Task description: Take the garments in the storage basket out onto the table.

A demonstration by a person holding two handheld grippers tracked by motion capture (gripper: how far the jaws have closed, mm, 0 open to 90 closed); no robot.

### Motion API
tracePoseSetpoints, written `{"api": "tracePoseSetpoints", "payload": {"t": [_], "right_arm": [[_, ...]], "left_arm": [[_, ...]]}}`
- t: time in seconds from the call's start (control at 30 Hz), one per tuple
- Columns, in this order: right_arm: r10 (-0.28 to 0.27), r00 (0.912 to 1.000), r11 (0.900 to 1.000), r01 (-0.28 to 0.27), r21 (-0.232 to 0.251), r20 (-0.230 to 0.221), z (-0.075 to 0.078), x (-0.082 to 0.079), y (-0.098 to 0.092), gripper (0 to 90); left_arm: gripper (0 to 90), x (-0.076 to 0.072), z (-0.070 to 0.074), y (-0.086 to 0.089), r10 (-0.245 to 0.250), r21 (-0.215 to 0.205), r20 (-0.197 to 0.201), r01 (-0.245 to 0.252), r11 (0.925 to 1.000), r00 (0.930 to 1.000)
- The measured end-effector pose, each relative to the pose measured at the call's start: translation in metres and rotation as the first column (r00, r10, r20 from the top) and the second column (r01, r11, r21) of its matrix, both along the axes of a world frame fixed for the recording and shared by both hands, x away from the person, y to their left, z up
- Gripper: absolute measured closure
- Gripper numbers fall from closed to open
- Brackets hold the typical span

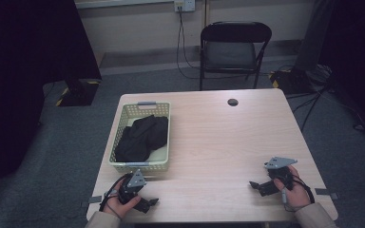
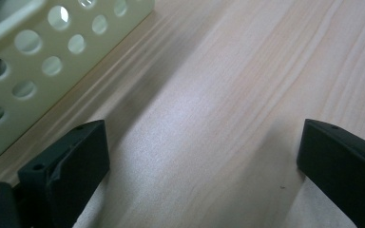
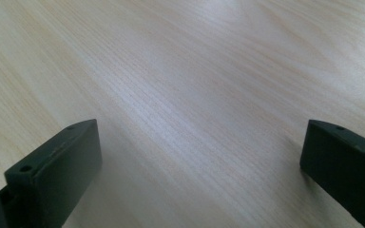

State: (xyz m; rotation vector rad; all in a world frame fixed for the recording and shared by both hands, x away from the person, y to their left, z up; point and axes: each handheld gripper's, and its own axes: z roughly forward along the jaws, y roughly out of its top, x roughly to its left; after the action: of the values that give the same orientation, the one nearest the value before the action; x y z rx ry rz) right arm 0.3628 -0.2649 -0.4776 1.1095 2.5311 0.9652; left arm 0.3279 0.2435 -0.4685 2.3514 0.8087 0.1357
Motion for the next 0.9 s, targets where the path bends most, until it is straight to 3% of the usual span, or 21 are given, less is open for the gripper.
{"api": "tracePoseSetpoints", "payload": {"t": [0.37, 0.63, 0.9], "right_arm": [[0.0, 1.0, 1.0, 0.0, 0.0, 0.0, 0.0, 0.0, 0.0, 0.0], [0.0, 1.0, 1.0, 0.0, 0.0, 0.0, 0.0, 0.0, 0.0, 0.0], [0.0, 1.0, 1.0, 0.0, 0.0, 0.0, 0.0, 0.0, 0.0, 0.0]], "left_arm": [[2.5, 0.0, 0.012, -0.003, -0.013, -0.041, -0.008, 0.012, 0.9991, 0.9999], [3.4, 0.0, 0.019, -0.006, -0.027, -0.033, -0.033, 0.026, 0.9991, 0.9991], [3.5, 0.002, 0.03, -0.004, -0.021, -0.06, -0.04, 0.019, 0.998, 0.999]]}}
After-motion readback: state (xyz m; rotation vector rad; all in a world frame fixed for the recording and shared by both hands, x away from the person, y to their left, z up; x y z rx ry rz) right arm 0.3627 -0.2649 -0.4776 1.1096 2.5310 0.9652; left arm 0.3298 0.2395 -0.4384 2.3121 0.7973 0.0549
